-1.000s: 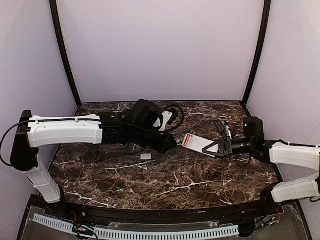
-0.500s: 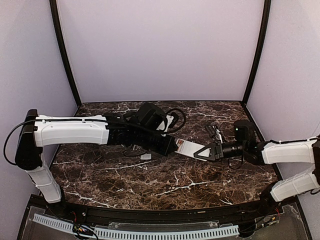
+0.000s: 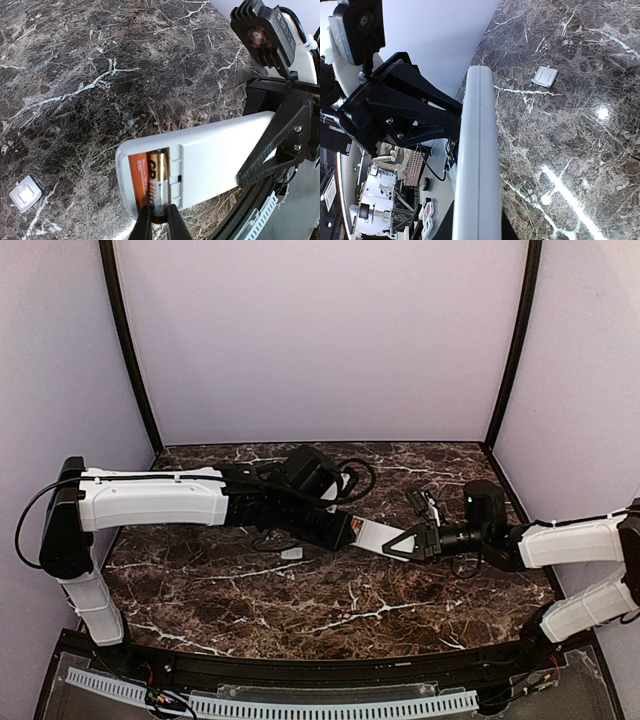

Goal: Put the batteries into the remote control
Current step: Place the battery in the battery compartment.

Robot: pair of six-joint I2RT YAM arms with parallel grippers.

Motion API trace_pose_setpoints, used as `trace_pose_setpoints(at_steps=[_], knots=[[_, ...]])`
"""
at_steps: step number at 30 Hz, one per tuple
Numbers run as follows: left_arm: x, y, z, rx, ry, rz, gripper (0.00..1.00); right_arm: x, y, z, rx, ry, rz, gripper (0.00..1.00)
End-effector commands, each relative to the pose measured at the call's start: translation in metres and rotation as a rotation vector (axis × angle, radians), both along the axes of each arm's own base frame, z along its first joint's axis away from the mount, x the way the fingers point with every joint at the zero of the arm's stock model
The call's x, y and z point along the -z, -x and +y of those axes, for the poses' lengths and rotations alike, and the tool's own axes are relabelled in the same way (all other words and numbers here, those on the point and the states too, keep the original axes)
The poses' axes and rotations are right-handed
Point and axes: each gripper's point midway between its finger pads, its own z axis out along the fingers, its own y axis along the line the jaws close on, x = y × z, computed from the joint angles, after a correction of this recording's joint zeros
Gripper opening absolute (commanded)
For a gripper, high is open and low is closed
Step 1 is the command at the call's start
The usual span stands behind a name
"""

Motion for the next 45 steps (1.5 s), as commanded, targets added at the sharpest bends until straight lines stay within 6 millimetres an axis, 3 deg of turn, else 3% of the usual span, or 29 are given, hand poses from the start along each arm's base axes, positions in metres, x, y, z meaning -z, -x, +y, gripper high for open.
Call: trace_pose_setpoints(at_steps=[1, 8, 14, 22, 25, 33, 36, 41, 45], knots=[[-0.003, -0.006, 0.003, -0.034, -0.024, -0.01, 0.04, -0.022, 0.005, 0.012, -0.05, -0.075, -0.063, 0.0], [-0.001, -0.011, 0.004, -0.049, -0.044, -0.029, 0.11, -0.019, 0.013, 0.012, -0.072, -0.087, -0.019, 0.0], [-0.002, -0.011, 0.006, -0.036, -0.054, -0.039, 0.23, -0.02, 0.019, 0.011, -0.09, -0.094, 0.005, 0.0], [-0.01, -0.006, 0.01, -0.017, -0.036, -0.047, 0.3, -0.016, 0.022, 0.009, -0.09, -0.086, 0.048, 0.0], [-0.021, -0.004, 0.013, -0.012, -0.009, -0.068, 0.36, -0.014, 0.023, 0.007, -0.093, -0.084, 0.062, 0.0], [-0.047, 0.005, 0.017, 0.057, 0.038, -0.119, 0.7, -0.016, 0.025, 0.003, -0.092, -0.082, 0.068, 0.0], [-0.055, 0.013, 0.019, 0.102, 0.06, -0.129, 0.75, -0.016, 0.027, 0.002, -0.098, -0.082, 0.071, 0.0], [-0.093, 0.02, 0.037, 0.219, 0.096, -0.321, 0.97, -0.022, 0.032, 0.003, -0.143, -0.088, 0.06, 0.0], [-0.104, 0.033, 0.057, 0.344, 0.089, -0.463, 0.98, -0.031, 0.039, 0.004, -0.202, -0.101, 0.051, 0.0]])
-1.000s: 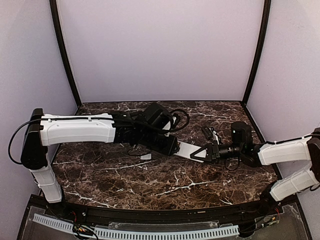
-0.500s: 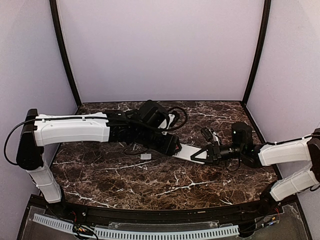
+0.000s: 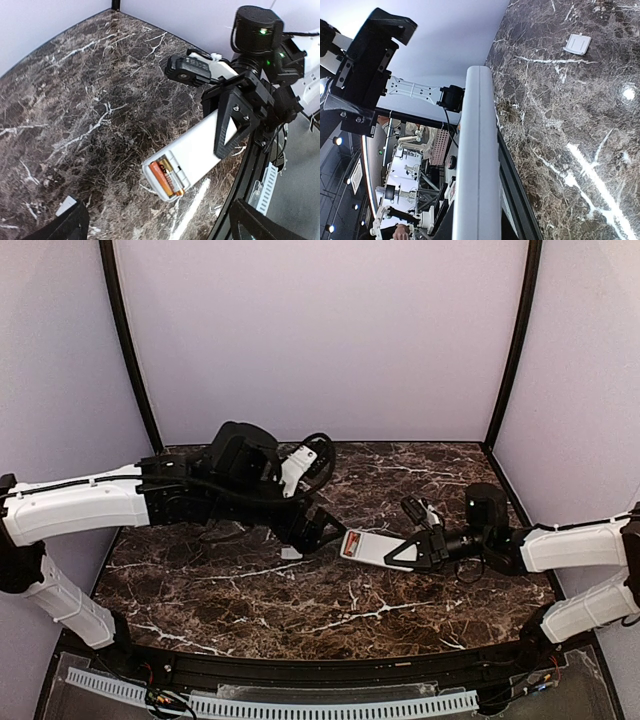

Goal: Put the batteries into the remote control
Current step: Load the battery into the battery compartment.

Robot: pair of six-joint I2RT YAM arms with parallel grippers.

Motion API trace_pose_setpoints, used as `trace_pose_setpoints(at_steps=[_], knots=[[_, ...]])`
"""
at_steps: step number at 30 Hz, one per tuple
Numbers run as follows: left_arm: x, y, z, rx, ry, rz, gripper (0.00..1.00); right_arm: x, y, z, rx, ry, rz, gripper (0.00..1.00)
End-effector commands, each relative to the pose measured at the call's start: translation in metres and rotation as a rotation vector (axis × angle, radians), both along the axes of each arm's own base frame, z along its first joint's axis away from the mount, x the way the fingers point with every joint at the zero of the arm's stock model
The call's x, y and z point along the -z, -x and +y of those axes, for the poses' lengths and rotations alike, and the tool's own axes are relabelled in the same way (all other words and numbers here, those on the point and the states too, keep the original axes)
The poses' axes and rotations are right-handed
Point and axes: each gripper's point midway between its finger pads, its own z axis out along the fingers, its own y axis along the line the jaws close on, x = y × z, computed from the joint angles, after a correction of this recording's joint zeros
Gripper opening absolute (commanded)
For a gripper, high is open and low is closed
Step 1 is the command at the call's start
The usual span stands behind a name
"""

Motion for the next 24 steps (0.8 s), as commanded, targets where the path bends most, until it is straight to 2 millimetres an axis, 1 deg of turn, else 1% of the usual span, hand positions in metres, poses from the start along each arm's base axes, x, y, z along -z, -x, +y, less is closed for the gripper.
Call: trace_pose_setpoints(at_steps=[1, 4, 6, 9, 10, 16, 19, 24], knots=[[-0.032, 0.016, 0.017, 0.18, 0.018, -0.218, 0.99, -0.023, 0.009, 0.002, -0.087, -0.053, -0.065, 0.0], [-0.031, 0.031, 0.019, 0.312, -0.001, -0.25, 0.99, -0.026, 0.012, 0.002, -0.12, -0.054, -0.077, 0.0], [-0.027, 0.04, 0.017, 0.384, -0.017, -0.244, 0.99, -0.028, 0.015, 0.003, -0.149, -0.06, -0.076, 0.0], [-0.015, 0.051, 0.012, 0.479, -0.042, -0.209, 0.98, -0.031, 0.021, 0.004, -0.192, -0.066, -0.081, 0.0], [-0.016, 0.055, 0.011, 0.508, -0.042, -0.205, 0.98, -0.031, 0.022, 0.005, -0.204, -0.064, -0.081, 0.0], [0.002, 0.061, 0.002, 0.588, -0.073, -0.164, 0.99, -0.036, 0.031, 0.011, -0.272, -0.07, -0.095, 0.0], [0.005, 0.065, -0.002, 0.616, -0.064, -0.151, 0.99, -0.037, 0.035, 0.013, -0.301, -0.073, -0.094, 0.0], [0.015, 0.064, -0.007, 0.627, -0.075, -0.128, 0.98, -0.037, 0.041, 0.017, -0.339, -0.072, -0.096, 0.0]])
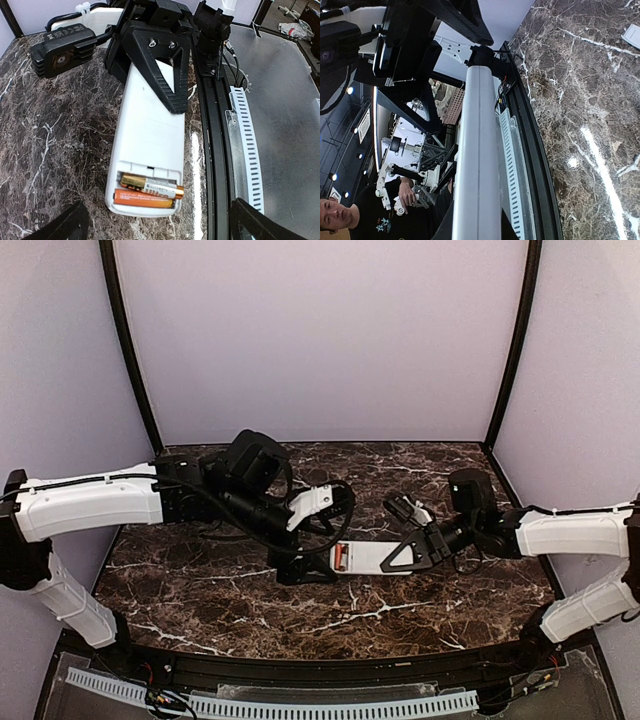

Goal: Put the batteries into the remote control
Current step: Load the battery into the battery compartment.

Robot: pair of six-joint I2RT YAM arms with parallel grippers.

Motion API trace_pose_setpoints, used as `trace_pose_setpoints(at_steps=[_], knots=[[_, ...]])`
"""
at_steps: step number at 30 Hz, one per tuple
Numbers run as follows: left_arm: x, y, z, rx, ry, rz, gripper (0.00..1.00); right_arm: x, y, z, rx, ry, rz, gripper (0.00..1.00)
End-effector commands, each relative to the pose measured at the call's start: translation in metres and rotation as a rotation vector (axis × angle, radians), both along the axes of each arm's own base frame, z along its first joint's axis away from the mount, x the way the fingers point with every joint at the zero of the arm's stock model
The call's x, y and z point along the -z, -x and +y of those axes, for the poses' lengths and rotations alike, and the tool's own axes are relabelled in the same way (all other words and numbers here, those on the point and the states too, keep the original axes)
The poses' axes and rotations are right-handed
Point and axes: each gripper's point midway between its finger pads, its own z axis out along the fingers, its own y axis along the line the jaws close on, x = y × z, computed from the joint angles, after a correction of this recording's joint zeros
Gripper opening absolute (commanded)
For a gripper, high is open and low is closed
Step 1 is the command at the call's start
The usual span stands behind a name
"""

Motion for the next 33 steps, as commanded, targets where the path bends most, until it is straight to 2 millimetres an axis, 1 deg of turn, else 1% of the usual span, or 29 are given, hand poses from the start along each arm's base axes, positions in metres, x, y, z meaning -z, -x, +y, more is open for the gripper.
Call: trace_pose_setpoints(at_steps=[1, 5, 10, 24, 33], knots=[[-0.006, 0.006, -0.004, 0.052, 0.01, 0.019, 0.99, -0.008, 0.008, 0.005, -0.067, -0.028, -0.034, 0.0], [-0.004, 0.006, -0.009, 0.052, 0.017, 0.041, 0.98, -0.008, 0.01, 0.008, -0.083, -0.03, -0.037, 0.0], [0.001, 0.005, -0.013, 0.053, 0.009, 0.055, 0.93, -0.009, 0.012, 0.009, -0.095, -0.03, -0.038, 0.0], [0.005, 0.005, -0.018, 0.057, 0.002, 0.081, 0.81, -0.01, 0.014, 0.009, -0.108, -0.028, -0.052, 0.0], [0.01, 0.004, -0.019, 0.059, -0.012, 0.097, 0.67, -0.011, 0.016, 0.009, -0.115, -0.032, -0.053, 0.0]])
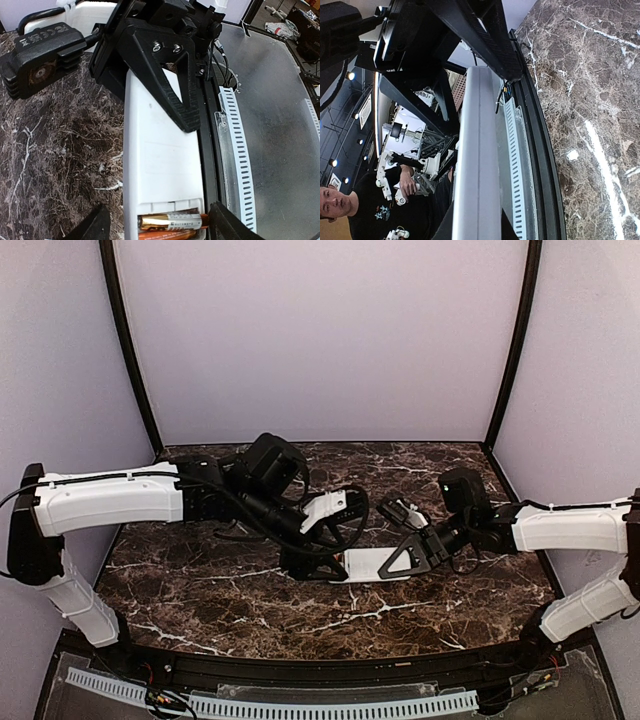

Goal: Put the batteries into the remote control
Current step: Load the battery into the battery compartment.

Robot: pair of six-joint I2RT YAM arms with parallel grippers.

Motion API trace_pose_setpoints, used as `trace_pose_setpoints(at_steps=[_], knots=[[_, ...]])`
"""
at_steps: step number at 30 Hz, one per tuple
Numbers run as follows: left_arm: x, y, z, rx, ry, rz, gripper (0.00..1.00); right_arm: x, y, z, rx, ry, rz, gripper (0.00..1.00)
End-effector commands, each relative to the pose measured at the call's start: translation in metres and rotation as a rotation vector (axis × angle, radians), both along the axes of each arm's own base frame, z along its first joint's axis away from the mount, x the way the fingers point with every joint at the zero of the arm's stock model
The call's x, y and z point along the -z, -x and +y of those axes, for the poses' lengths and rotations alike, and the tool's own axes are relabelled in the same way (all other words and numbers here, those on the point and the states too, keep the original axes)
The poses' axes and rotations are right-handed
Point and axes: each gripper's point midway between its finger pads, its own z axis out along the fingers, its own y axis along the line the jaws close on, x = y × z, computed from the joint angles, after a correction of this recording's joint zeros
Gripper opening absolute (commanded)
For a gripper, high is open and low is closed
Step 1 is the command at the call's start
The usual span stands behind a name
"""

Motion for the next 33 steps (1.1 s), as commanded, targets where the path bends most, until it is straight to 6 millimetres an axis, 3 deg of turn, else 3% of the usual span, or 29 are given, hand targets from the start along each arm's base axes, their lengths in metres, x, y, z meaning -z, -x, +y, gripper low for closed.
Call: trace_pose_setpoints(at_steps=[1, 8, 33], knots=[[-0.003, 0.0, -0.001, 0.008, -0.001, 0.017, 0.65, -0.011, 0.002, 0.003, -0.029, -0.037, -0.034, 0.0], [-0.001, -0.001, -0.001, 0.009, -0.001, 0.031, 0.64, -0.011, 0.002, 0.003, -0.031, -0.039, -0.035, 0.0], [0.013, -0.009, -0.001, -0.013, -0.028, 0.081, 0.23, -0.023, 0.012, 0.002, -0.065, -0.077, -0.062, 0.0]])
